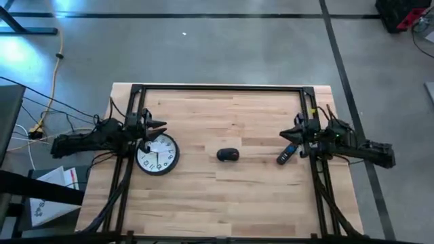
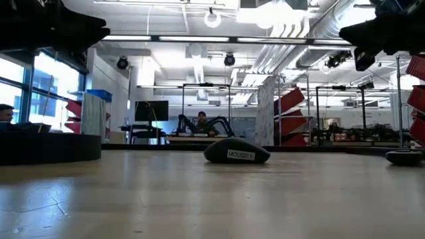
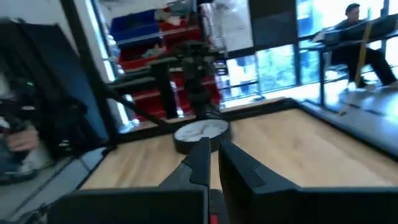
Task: Insert battery
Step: Return to Home Position
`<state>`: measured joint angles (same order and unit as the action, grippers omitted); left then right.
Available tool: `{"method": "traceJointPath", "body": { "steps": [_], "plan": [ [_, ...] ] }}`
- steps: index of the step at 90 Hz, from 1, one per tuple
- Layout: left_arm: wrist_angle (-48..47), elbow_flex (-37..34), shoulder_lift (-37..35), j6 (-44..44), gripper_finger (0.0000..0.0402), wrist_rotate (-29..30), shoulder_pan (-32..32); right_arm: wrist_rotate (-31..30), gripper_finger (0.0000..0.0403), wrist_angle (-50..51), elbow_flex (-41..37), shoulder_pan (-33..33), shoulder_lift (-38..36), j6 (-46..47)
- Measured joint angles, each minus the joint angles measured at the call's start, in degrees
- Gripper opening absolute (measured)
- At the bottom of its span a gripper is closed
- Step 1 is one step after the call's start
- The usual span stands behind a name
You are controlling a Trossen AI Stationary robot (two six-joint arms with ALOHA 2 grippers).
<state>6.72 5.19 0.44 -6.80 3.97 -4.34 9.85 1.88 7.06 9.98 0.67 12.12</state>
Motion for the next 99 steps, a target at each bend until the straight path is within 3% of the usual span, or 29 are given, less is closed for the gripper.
{"method": "traceJointPath", "body": {
  "steps": [14, 31, 40, 58, 85, 99],
  "plan": [
    [-0.9, 0.0, -0.2, 0.0, 0.0066, -2.3, 0.0, 0.6, 0.0, -11.6, -6.1, 0.0, -0.5, 0.9],
    [6.3, -4.2, -0.1, -0.5, 0.0045, -4.5, 0.0, -0.3, 0.0, -7.6, -6.5, 0.0, 0.0, 1.4],
    [4.9, -4.5, -0.1, -1.9, 0.0035, -4.3, 0.0, -0.9, 0.0, -5.1, -6.5, 0.0, 0.0, 0.4],
    [4.8, -4.5, -0.1, -3.0, 0.0017, -3.3, 0.0, -9.6, 0.0, -2.9, -6.5, 0.1, 0.1, -1.8],
    [-1.9, -4.5, 0.0, -3.8, 0.0012, -1.4, 0.0, -9.9, 0.0, -2.9, -6.6, 0.1, 0.1, -1.7],
    [-2.3, -4.5, 0.0, -9.2, 0.0012, -1.3, 0.0, -9.9, 0.0, -2.9, -6.6, 0.1, 0.1, -1.7]
  ]
}}
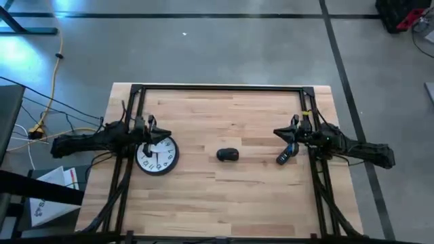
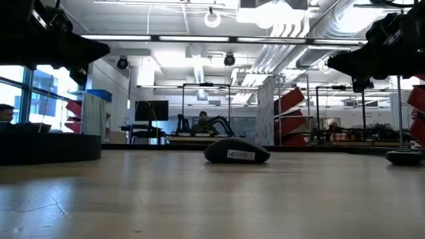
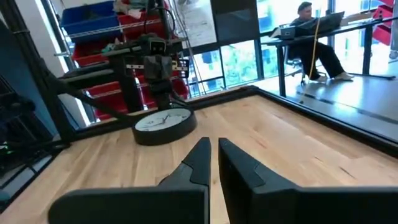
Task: Insert battery
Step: Return to Home Position
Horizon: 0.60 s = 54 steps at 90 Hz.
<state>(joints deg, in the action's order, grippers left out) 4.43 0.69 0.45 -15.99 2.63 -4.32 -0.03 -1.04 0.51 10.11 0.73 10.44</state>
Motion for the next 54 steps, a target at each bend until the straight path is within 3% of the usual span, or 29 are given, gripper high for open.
{"method": "traceJointPath", "body": {
  "steps": [54],
  "plan": [
    [-0.1, 0.0, 0.0, -0.4, 0.0012, 0.0, 0.0, 0.0, 0.0, 0.0, 0.0, 0.0, 0.0, 0.0]
  ]
}}
